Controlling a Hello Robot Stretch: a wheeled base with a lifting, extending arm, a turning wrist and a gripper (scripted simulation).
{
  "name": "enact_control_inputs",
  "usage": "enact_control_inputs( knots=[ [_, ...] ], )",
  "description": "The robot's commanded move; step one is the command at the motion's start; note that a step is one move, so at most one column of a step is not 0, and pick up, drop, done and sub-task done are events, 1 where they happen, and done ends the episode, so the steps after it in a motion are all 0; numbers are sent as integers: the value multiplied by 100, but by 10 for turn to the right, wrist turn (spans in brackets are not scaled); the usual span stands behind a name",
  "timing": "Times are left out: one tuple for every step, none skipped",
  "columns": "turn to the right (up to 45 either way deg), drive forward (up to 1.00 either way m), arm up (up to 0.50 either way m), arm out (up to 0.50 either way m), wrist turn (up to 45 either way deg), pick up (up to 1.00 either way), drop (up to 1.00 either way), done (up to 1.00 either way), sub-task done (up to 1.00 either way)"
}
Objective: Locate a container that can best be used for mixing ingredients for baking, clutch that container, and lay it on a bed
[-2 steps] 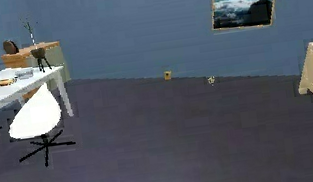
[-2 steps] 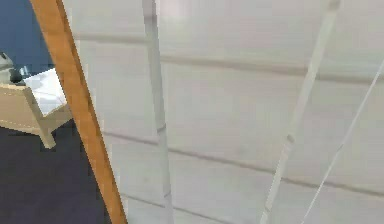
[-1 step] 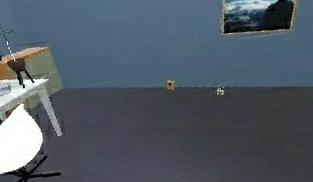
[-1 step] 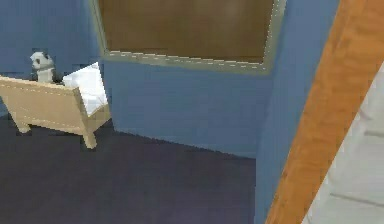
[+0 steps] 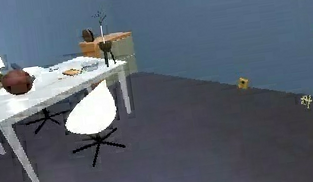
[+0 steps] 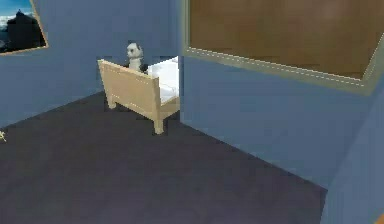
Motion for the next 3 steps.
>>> enact_control_inputs(
  knots=[
    [0,100,0,0,0,0,0,0,0],
    [-30,0,0,0,0,0,0,0,0],
    [240,0,0,0,0,0,0,0,0]
  ],
)
